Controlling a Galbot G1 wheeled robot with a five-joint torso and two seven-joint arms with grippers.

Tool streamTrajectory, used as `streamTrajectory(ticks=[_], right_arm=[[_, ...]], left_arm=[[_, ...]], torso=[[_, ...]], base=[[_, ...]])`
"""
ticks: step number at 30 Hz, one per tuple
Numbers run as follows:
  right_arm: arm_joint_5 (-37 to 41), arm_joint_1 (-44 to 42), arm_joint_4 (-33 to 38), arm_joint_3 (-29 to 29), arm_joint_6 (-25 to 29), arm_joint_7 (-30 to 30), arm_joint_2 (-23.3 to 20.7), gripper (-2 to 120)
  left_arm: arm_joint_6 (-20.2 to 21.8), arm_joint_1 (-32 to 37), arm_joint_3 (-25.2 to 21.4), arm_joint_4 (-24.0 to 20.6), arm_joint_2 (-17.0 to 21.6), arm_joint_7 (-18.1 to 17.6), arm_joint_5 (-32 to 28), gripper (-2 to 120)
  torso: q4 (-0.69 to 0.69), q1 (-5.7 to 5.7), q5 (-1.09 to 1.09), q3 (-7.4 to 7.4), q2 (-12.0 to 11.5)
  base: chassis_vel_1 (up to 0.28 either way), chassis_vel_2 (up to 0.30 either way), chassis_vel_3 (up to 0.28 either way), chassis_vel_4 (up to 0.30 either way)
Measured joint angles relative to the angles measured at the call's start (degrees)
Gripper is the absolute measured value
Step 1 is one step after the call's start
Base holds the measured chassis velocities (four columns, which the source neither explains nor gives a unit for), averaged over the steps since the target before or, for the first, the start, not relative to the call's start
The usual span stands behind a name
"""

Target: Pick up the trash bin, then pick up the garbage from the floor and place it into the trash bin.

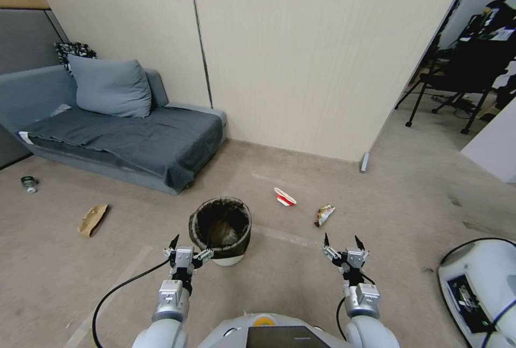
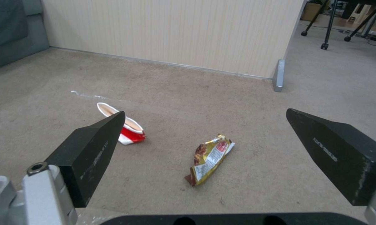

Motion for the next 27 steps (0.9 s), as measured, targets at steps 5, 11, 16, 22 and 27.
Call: streamTrajectory(ticks=[5, 11, 16, 22, 27], right_arm=[[0.01, 0.01, 0.0, -0.02, 0.06, 0.0, 0.0, 100], [0.11, -0.11, -0.28, 0.0, 1.1, -0.41, 0.0, 100], [0.14, -0.05, -0.53, -0.01, 2.1, -0.68, 0.0, 100], [0.3, -0.02, -0.53, 0.0, 2.12, -0.51, 0.0, 100], [0.38, -0.03, -0.53, 0.01, 2.12, -0.36, 0.0, 100]], left_arm=[[-0.01, 0.04, -0.02, -0.09, -0.01, 0.0, 0.02, 100], [-0.16, 0.06, 0.0, -0.09, -0.02, 0.01, 0.07, 100], [-0.17, 0.05, 0.04, -0.19, -0.03, 0.01, 0.03, 100], [-0.17, 0.06, -0.02, -0.25, 0.01, 0.01, 0.01, 100], [-0.06, 0.1, -0.07, -0.3, 0.12, 0.01, -0.03, 100]], torso=[[0.01, 0.0, 0.0, 0.0, 0.0], [0.0, 0.0, 0.0, 0.0, 0.0], [0.01, 0.01, 0.0, 0.0, 0.0], [0.0, 0.0, 0.0, 0.0, 0.0], [0.0, 0.0, -0.01, 0.0, 0.0]], base=[[-0.098, 0.1, 0.114, -0.081], [-0.101, 0.095, 0.096, -0.097], [-0.076, 0.082, 0.077, -0.066], [-0.009, 0.01, 0.006, -0.005], [0.0, 0.0, 0.0, 0.0]])
